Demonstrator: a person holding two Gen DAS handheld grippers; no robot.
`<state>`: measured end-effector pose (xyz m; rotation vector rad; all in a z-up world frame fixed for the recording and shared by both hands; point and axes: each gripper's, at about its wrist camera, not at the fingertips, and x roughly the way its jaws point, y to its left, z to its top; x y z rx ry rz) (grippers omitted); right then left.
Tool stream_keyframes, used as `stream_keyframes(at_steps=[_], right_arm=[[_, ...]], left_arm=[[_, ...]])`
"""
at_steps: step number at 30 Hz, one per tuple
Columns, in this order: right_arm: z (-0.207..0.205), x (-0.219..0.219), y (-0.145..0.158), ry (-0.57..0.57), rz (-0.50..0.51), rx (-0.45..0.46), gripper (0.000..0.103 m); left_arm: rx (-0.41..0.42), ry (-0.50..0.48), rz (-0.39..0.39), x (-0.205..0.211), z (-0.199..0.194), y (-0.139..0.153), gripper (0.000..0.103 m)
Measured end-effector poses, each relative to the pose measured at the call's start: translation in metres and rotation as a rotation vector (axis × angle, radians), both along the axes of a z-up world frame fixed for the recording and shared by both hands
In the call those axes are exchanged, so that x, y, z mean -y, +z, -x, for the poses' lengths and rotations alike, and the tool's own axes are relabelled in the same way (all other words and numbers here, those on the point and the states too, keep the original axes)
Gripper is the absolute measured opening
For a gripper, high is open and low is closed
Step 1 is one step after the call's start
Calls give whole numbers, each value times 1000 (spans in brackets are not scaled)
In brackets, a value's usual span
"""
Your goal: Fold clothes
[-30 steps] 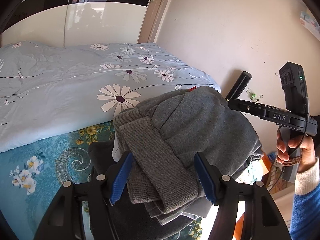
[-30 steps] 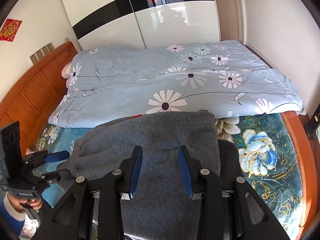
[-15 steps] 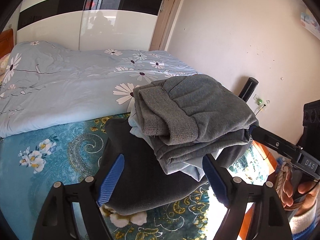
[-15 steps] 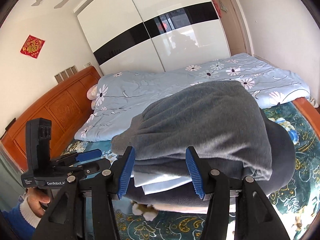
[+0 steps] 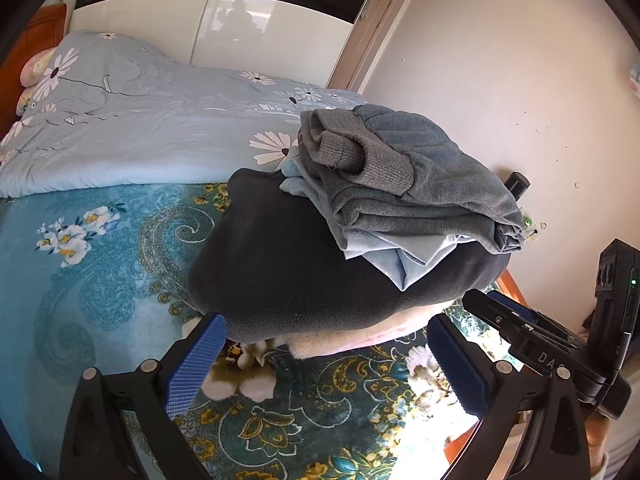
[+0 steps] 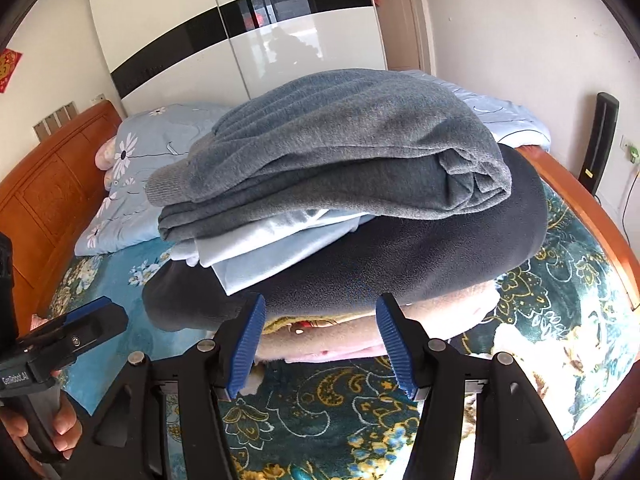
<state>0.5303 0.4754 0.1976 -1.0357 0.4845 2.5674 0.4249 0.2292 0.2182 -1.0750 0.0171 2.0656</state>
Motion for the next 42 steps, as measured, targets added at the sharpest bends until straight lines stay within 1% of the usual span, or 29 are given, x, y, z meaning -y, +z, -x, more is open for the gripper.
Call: stream_keyframes(at_steps=[2, 3, 4, 6, 10, 14, 16, 21, 25, 28, 34, 39, 42], right_arm=[[-1, 3, -2, -2, -14, 9, 62], [-1, 4, -3, -3, -22, 11, 76], [-1, 6, -4, -4, -30, 13, 86], [-2, 8, -5, -8, -44, 10, 86], [0, 9, -9, -22, -40, 21, 86], [1, 15, -13, -40, -78, 47, 87], [3, 18, -15, -48, -96, 57, 99], [3, 24, -15, -50, -135, 64, 99], [2, 28, -14, -42, -177, 73, 99], [-1, 29, -14, -42, -192, 69, 99], [-5, 29, -19, -33, -190, 70, 99], [-15, 25, -25, -45, -172, 70, 99], [-18, 21, -28, -62, -169, 81, 99]], left_arm=[[6, 12, 4, 2, -2, -4, 103], [9, 17, 6, 3, -4, -6, 103], [12, 23, 8, 3, -5, -8, 103], [18, 35, 12, 5, -7, -11, 103], [-3, 62, 30, 6, -11, -15, 103], [-21, 98, 35, 9, -12, -17, 103], [-30, 114, 46, 9, -13, -19, 103], [-47, 156, 94, 9, -14, -24, 103], [-62, 182, 117, 9, -17, -26, 103], [-78, 197, 126, 11, -20, -27, 103], [-91, 223, 128, 12, -28, -27, 103], [-120, 208, 158, 7, -36, -27, 103], [-128, 179, 173, 4, -39, -29, 103]])
